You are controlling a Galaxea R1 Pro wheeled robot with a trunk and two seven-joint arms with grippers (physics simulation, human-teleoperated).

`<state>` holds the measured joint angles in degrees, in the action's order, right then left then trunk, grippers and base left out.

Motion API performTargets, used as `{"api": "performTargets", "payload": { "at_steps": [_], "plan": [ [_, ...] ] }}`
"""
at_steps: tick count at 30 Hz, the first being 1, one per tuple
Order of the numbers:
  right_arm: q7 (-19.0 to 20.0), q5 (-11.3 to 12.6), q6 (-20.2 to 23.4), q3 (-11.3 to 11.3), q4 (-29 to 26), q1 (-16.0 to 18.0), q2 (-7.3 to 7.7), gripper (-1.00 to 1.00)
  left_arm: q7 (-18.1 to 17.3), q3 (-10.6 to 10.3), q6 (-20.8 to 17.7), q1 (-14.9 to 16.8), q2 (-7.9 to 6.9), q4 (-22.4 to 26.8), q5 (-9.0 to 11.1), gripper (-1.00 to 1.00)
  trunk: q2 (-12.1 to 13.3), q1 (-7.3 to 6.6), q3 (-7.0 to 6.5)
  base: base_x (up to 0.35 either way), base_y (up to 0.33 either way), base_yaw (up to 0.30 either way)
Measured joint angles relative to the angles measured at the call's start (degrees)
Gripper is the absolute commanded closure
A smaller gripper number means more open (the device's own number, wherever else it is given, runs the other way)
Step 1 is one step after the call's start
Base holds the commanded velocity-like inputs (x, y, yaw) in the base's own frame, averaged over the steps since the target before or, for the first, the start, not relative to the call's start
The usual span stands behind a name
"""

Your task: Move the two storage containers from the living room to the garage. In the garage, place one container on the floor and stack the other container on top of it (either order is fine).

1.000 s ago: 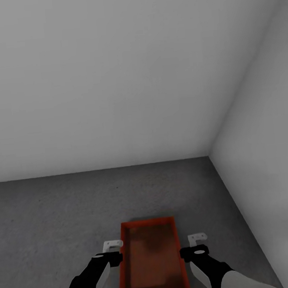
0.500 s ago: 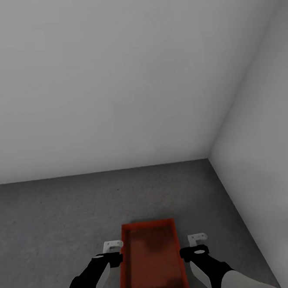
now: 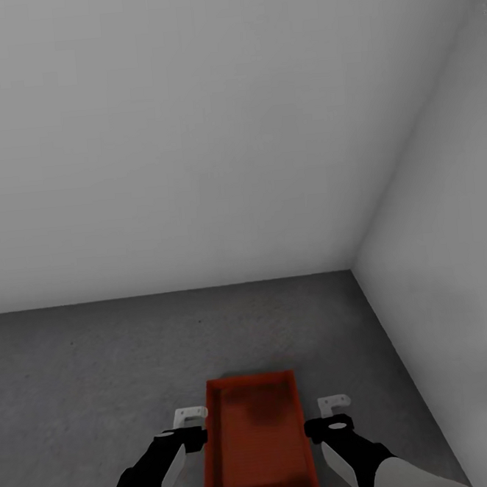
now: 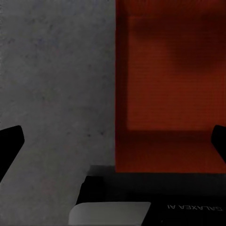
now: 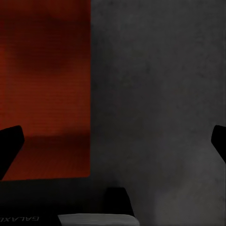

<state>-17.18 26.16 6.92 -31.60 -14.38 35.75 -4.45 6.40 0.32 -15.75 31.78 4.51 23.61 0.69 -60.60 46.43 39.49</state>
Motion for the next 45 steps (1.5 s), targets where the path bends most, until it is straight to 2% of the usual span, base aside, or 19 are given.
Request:
{"api": "performTargets", "payload": {
  "at_steps": [18,27,40,42,45],
  "plan": [
    [0.2,0.0,-0.2,0.0,0.1,0.0,0.02,-1.00,0.0,0.0,0.0,0.0,0.04,0.0,0.0,-1.00,7.2,-3.96,-3.23,0.000,0.000,0.000],
    [0.5,0.0,-0.8,-0.1,1.9,0.0,0.44,-1.00,0.0,0.0,0.0,0.0,0.02,-0.5,0.0,-1.00,10.8,-5.93,-4.85,0.000,0.000,0.000],
    [0.8,-0.4,-2.1,-0.1,9.9,0.0,-0.21,-1.00,0.0,0.0,0.4,0.0,-0.06,-8.5,0.0,-1.00,16.1,-8.79,-7.18,0.000,0.000,0.000],
    [0.8,-0.4,-3.5,-0.2,11.1,0.2,-0.25,-1.00,0.0,0.0,1.2,0.0,-0.07,-10.2,0.0,-1.00,16.9,-9.23,-7.55,0.000,0.000,0.000],
    [0.8,-0.6,-5.5,-0.2,12.1,0.5,-0.27,-1.00,0.0,0.1,4.4,0.0,-0.17,-13.6,0.0,-1.00,18.1,-9.89,-8.08,0.000,0.000,0.000]
  ]
}}
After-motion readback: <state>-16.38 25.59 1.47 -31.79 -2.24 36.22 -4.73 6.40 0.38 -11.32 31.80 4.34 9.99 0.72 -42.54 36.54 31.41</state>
